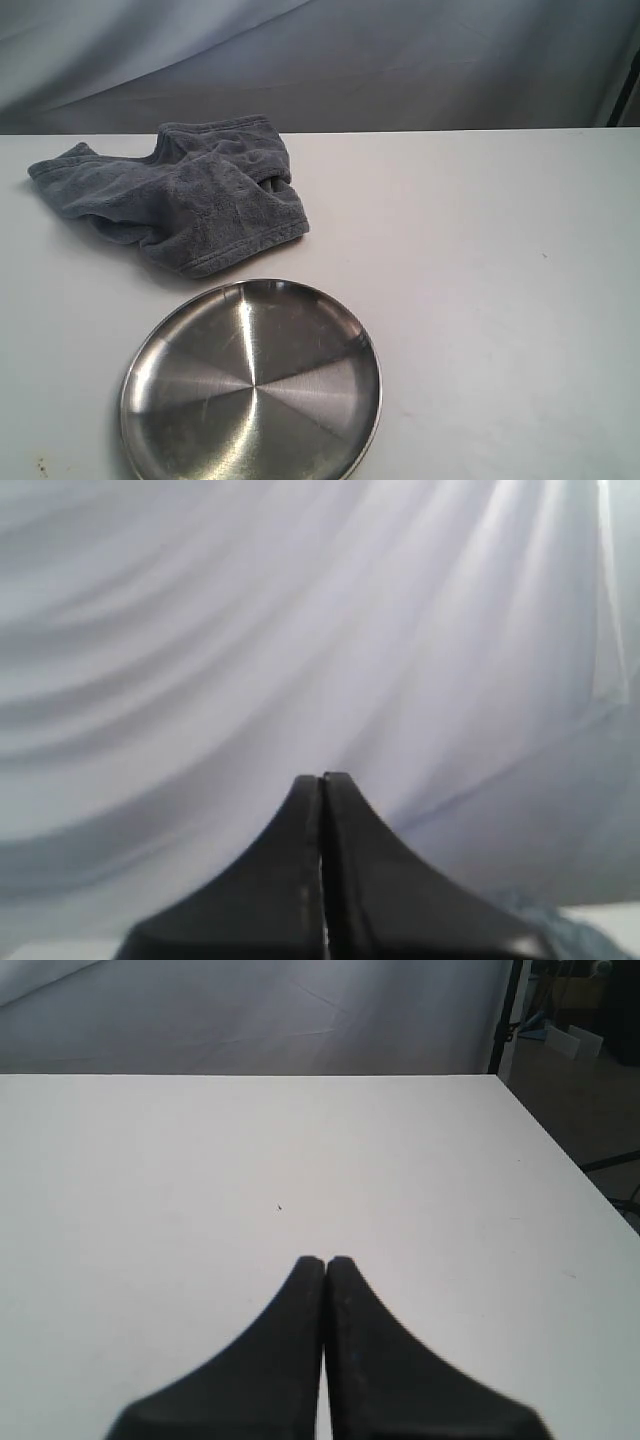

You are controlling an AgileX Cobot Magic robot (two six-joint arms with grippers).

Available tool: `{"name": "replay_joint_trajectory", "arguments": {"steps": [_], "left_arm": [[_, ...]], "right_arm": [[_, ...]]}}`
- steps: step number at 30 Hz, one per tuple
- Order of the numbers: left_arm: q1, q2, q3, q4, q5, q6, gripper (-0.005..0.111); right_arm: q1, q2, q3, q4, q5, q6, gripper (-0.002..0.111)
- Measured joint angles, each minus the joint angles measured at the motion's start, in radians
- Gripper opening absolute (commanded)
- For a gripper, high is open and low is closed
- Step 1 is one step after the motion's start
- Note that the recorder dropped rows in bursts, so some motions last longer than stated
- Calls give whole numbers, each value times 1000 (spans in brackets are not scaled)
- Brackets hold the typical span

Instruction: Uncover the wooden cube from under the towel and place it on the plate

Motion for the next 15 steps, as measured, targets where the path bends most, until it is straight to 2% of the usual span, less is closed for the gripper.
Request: {"name": "replay_joint_trajectory", "arguments": {"steps": [5,6,7,8,10,15], "left_arm": [[0,0,-1,-5,-308,-5,0],[0,0,-1,-5,-404,-50,0],[0,0,-1,-5,-435,-95,0],[0,0,-1,15,-489,-252,0],[0,0,-1,60,-514,-434,0],[0,0,-1,80,-525,-517,0]], "right_arm": [[0,0,0,0,0,0,0],[0,0,0,0,0,0,0],[0,0,0,0,0,0,0],[0,0,0,0,0,0,0],[0,0,0,0,0,0,0],[0,0,0,0,0,0,0]]}}
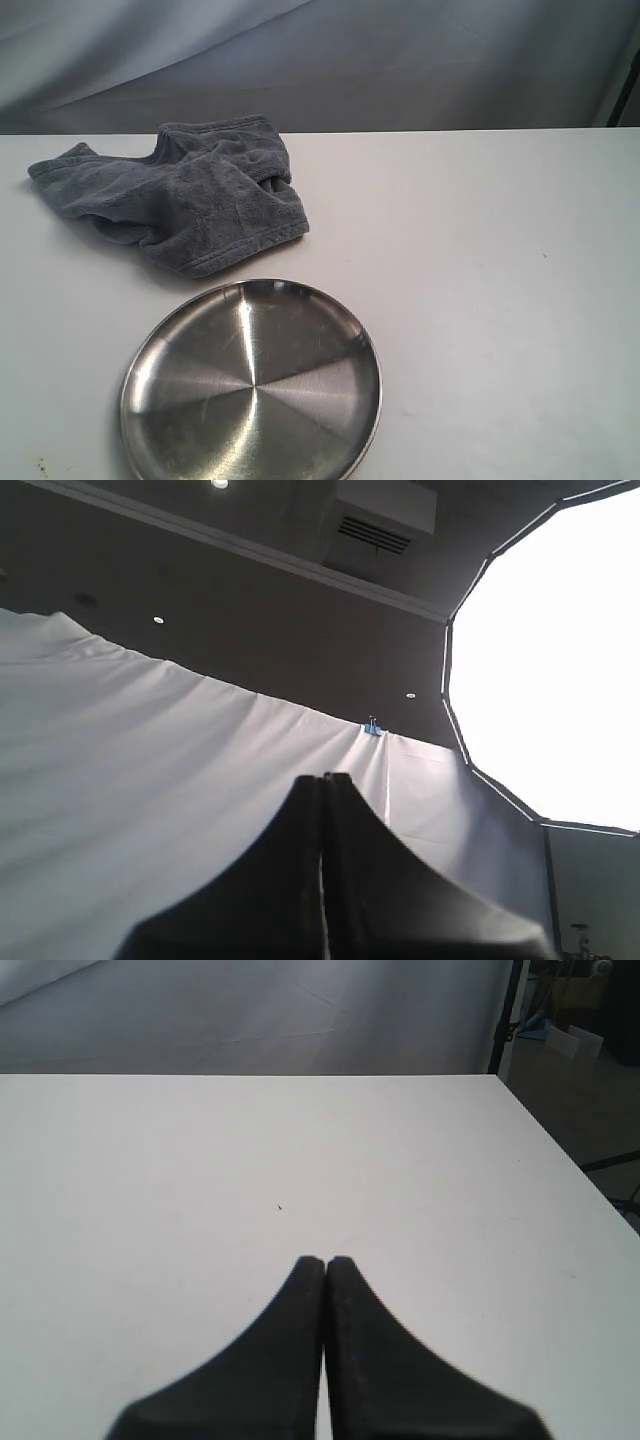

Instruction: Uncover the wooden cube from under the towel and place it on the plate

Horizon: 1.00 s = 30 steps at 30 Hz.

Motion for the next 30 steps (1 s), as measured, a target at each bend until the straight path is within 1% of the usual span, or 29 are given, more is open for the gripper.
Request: {"name": "replay_joint_trajectory", "arguments": {"steps": [3,5,6,10,15,20,25,28,30], "left_arm": [[0,0,0,-11,0,68,0],[0,0,0,-14,11,85,0],[0,6,-14,-14,42,91,0],[0,108,-91,-14,59,95,0],[0,380,-242,37,39,44,0],[0,671,-432,146,-90,15,0],[0,891,-598,263,-147,-42,0],[0,1008,-667,289,-156,-60,0],[0,1068,-692,292,-156,-60,0]], "right_arm": [[0,0,0,0,0,0,0],[0,0,0,0,0,0,0],[0,0,0,0,0,0,0],[0,0,0,0,0,0,0],[0,0,0,0,0,0,0],[0,0,0,0,0,0,0],[0,0,0,0,0,0,0],[0,0,0,0,0,0,0],[0,0,0,0,0,0,0]]}}
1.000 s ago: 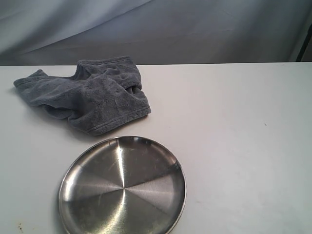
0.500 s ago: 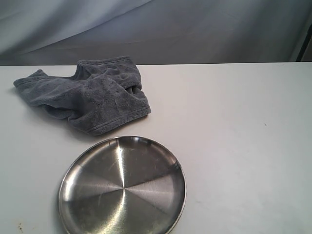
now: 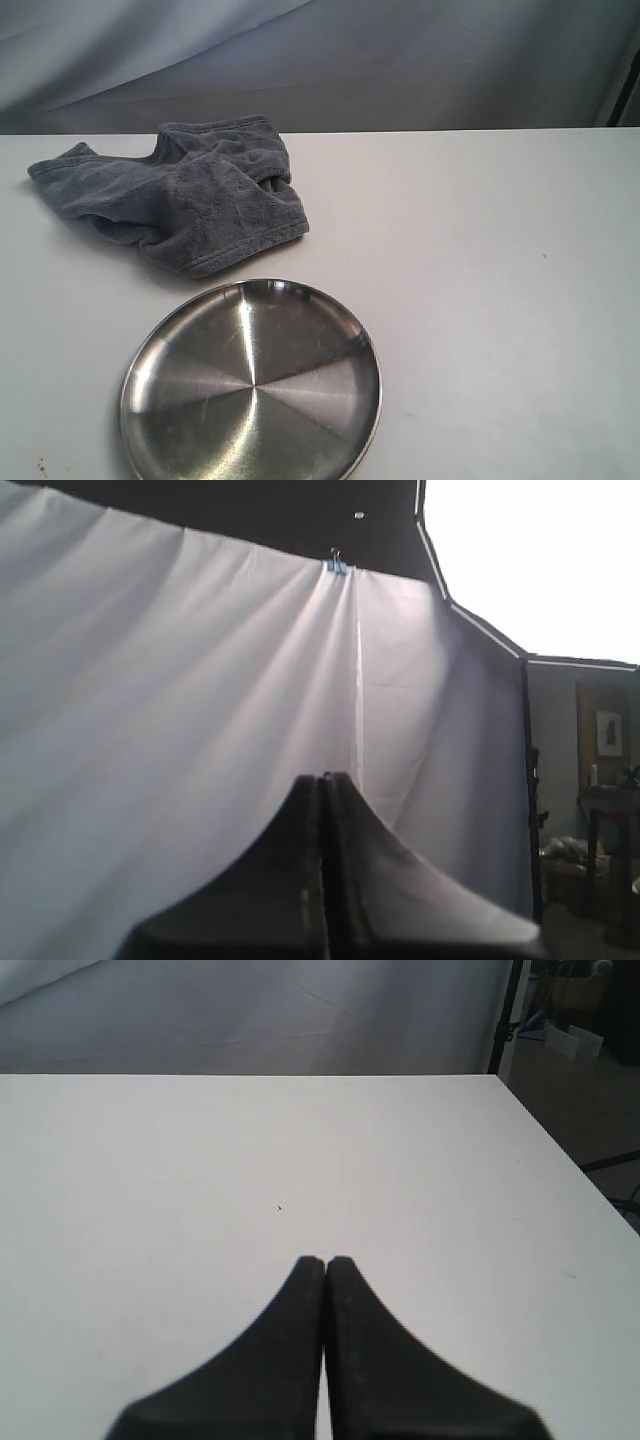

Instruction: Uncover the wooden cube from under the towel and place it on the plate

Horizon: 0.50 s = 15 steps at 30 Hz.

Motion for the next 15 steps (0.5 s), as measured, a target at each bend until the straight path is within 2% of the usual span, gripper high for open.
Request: {"name": "replay_joint_trajectory", "arguments": {"steps": [7,15], "left_arm": [[0,145,-17,42,10,0,0],[0,256,-19,92,91,0,0]], "right_arm": [[0,0,0,0,0,0,0],[0,0,0,0,0,0,0]]}}
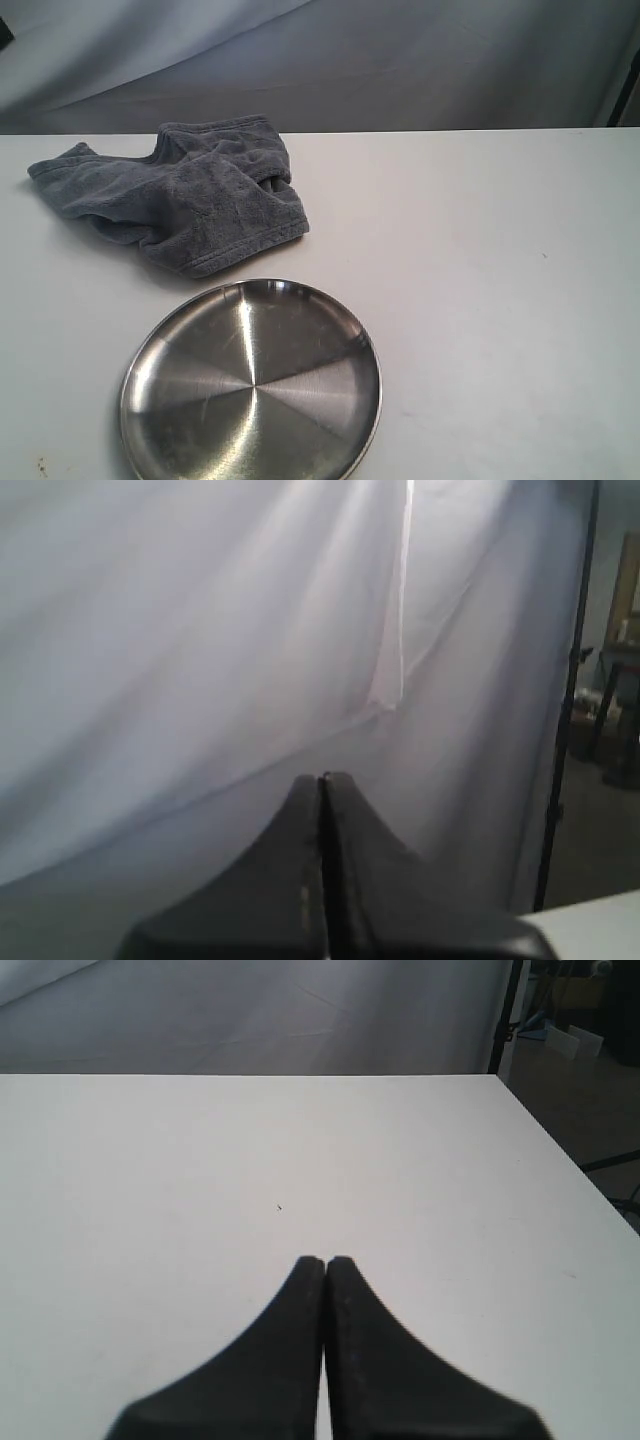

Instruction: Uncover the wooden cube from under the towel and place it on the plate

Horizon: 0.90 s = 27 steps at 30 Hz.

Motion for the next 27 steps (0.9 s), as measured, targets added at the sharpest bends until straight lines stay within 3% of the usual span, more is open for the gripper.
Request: {"name": "replay_joint_trajectory", "arguments": {"steps": [5,8,15,23,27], "left_arm": [[0,65,-8,79,113,0,1],[-16,83,-46,163,254,-25,1],[-191,86,-183,255,742,-101,1],[-347,94,-273,228,1075,-54,1],[-370,152,-338,47,1231,167,0]], "right_arm": [[0,0,0,0,0,0,0],[0,0,0,0,0,0,0],[0,0,0,0,0,0,0],[0,0,0,0,0,0,0],[0,0,0,0,0,0,0]]}}
